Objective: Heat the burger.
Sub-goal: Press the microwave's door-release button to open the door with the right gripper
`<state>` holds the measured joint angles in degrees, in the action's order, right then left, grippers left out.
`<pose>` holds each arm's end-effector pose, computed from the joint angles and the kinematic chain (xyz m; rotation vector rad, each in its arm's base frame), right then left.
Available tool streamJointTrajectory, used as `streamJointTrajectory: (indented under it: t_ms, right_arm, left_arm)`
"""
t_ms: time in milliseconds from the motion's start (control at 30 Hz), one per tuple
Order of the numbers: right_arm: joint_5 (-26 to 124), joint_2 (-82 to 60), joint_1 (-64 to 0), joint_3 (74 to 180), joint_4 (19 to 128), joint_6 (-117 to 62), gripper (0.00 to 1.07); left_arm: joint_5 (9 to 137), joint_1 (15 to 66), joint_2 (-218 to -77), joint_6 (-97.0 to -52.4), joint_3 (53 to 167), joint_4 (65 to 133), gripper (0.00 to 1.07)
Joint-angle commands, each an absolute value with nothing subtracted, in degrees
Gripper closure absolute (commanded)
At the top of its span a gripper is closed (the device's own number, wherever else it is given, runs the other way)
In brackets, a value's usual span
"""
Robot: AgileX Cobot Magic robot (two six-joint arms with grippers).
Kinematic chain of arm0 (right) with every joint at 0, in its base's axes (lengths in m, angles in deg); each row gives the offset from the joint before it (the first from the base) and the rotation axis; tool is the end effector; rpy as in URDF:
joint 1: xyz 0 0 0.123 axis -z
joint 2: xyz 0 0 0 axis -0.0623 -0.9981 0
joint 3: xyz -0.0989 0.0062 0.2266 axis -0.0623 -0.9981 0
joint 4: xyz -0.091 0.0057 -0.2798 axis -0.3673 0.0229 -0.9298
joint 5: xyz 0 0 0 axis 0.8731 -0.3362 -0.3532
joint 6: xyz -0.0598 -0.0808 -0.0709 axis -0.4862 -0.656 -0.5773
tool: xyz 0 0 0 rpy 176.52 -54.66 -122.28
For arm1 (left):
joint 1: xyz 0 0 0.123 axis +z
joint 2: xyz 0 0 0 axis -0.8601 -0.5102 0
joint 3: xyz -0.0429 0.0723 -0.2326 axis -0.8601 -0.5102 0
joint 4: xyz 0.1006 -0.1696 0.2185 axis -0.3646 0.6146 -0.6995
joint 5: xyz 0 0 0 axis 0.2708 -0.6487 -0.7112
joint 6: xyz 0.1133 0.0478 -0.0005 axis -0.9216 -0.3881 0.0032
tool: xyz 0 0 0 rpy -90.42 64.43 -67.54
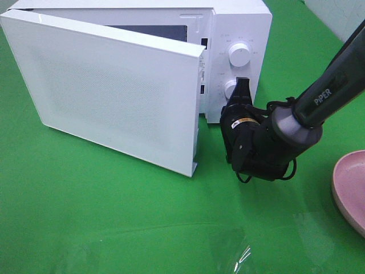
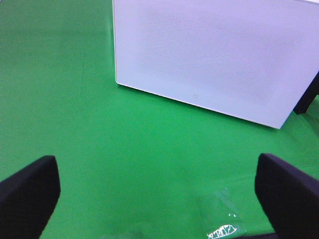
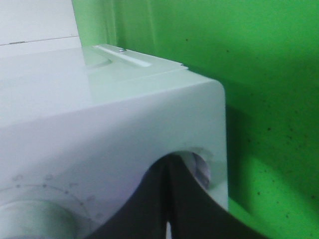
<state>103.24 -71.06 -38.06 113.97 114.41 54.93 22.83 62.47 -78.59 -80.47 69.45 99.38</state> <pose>0.3707 0.1724 -0.0095 1.4421 1.3746 1.0917 0.0941 -0.0230 0.2919 0.1314 2.0051 -0.1711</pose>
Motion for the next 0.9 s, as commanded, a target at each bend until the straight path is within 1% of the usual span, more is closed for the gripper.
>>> streamJointTrajectory:
  t_ms: [33,333,600,900]
  right_arm:
    - [121.0,-71.2,-35.8,119.2,109.8,56.1,1.07]
    - [116.0,-69.2,-35.9,117.2,109.8,56.0,1.07]
    - [111.8,-68.5,-39.4,113.2,109.9,56.5,1.07]
    - [104.9,-65.7,-40.5,108.7,109.7,56.5,1.07]
  left_arm:
    - [23.2,62.2,-77.9,-80.4,69.3,99.6,0.08]
    - [23.2,62.2,-77.9,-80.4,69.3,99.6,0.08]
    - [23.2,62.2,-77.9,-80.4,69.3,99.6,0.08]
    - [23.2,62.2,-77.9,-80.5,69.3,99.6,0.08]
